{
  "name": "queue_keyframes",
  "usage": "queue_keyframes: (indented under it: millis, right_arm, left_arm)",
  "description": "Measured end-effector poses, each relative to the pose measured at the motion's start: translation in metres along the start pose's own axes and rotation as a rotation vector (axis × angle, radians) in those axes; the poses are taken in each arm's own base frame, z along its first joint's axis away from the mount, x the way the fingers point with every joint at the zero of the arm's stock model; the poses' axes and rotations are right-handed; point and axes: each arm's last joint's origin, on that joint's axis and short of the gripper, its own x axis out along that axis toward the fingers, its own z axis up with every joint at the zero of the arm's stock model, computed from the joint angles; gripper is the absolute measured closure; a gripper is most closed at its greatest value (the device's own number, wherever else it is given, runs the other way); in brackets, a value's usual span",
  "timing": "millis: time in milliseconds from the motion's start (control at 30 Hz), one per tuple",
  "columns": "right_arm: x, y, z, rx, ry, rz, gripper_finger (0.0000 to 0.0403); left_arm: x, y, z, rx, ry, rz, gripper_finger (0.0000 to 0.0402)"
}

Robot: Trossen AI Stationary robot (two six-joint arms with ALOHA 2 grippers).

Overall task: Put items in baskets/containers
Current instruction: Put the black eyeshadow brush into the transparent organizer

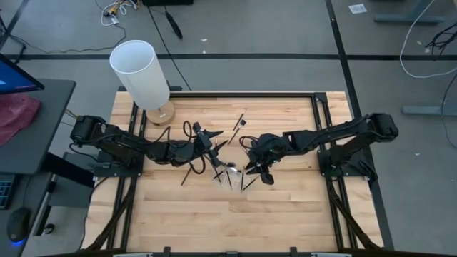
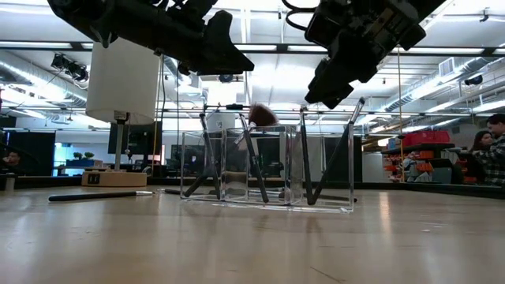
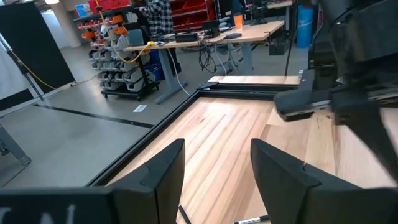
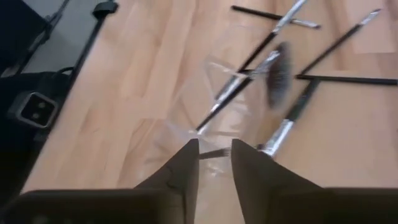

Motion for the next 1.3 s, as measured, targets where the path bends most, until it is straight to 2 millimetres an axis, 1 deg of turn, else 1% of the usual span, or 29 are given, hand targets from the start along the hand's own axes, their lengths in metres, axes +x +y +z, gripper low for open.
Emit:
queue_keyframes:
  millis: [233,333,467,600,733,833,967,1033,1100,1167,1300]
  right_arm:
    - [-0.007,-0.014,0.003,-0.020,-0.029,-0.111,0.0270]
    - [-0.019,-0.015,0.008,-0.031,-0.073,-0.125,0.0264]
    - [-0.042,-0.015,0.016,-0.047,-0.152,-0.156,0.0267]
    - [-0.063,-0.020,0.018,-0.048,-0.193,-0.323,0.0272]
    - [-0.074,-0.033,0.013,-0.014,-0.163,-0.502,0.0275]
    - [-0.073,-0.048,-0.002,0.030,-0.118,-0.559,0.0275]
    - [-0.063,-0.069,-0.038,0.129,-0.115,-0.602,0.0267]
    - [-0.056,-0.074,-0.057,0.192,-0.133,-0.599,0.0256]
    - [-0.047,-0.075,-0.075,0.233,-0.160,-0.552,0.0241]
    - [-0.035,-0.072,-0.090,0.254,-0.177,-0.516,0.0222]
    - [-0.011,-0.065,-0.112,0.268,-0.148,-0.503,0.0191]
  left_arm:
    - [0.000,0.000,0.000,-0.003,0.001,0.000,0.0216]
    - [0.000,0.000,0.000,-0.003,0.002,-0.001,0.0216]
    - [0.000,0.000,-0.001,0.001,0.006,-0.001,0.0216]
    - [0.000,0.000,-0.001,0.001,0.006,0.000,0.0216]
    - [0.000,0.000,-0.002,0.012,0.019,-0.001,0.0216]
    - [0.000,0.000,-0.005,0.029,0.042,-0.001,0.0216]
    - [0.000,0.000,-0.008,0.028,0.070,0.022,0.0216]
    - [0.000,0.001,-0.009,0.032,0.077,0.024,0.0216]
    - [0.000,0.001,-0.009,0.029,0.077,0.025,0.0216]
    - [0.001,0.002,-0.009,0.028,0.077,0.029,0.0216]
    - [0.004,0.006,-0.009,0.020,0.077,0.046,0.0216]
